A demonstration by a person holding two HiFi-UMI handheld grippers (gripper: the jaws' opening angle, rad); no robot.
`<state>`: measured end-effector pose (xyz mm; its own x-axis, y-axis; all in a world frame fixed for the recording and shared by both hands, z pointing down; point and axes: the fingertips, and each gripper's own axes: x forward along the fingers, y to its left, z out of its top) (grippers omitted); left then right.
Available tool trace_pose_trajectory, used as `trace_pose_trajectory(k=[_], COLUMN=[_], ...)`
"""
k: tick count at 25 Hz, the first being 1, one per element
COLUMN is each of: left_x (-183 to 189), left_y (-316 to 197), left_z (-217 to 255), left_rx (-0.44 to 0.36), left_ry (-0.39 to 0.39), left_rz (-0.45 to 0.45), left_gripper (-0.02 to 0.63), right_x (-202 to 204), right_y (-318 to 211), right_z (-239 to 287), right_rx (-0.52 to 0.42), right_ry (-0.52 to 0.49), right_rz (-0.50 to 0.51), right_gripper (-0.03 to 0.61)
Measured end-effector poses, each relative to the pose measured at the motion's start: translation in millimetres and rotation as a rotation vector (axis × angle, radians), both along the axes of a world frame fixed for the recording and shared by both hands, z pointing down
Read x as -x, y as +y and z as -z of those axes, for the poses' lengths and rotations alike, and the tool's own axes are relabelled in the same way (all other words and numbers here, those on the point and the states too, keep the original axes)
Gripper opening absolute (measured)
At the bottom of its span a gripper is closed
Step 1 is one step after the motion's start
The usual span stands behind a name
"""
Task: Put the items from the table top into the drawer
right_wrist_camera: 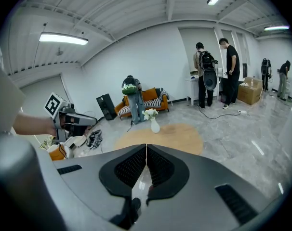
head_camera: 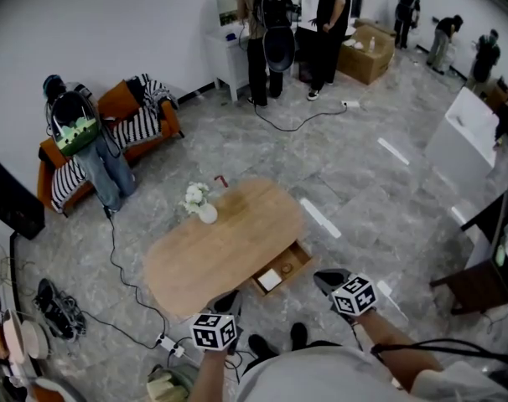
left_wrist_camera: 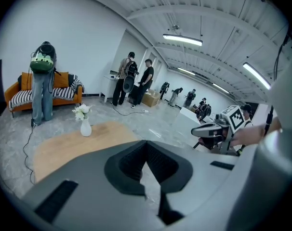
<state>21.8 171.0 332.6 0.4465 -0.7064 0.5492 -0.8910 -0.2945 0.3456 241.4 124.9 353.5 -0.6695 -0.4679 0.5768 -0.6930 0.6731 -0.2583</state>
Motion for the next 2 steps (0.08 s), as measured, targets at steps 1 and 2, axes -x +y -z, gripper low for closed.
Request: trace_pose_trajectory(k=[1, 2], left_x=[0.3, 0.6], left_y=[-2.9, -5.6], left_z=[0.6, 1.1], left_rx=[-0.002, -0.004], left_ry=[-0.003, -0.006], left_rz=[-0.002, -0.004], left_gripper=[0.002, 0.002], right_x=[0.7, 1.5], right_y=[-2.5, -4.8], right_z=[1.0, 1.8], right_rx=[-0.003, -0.005], right_ry=[0.002, 0.004], right_rz=[0.003, 0.006], right_gripper=[0.034, 0.034])
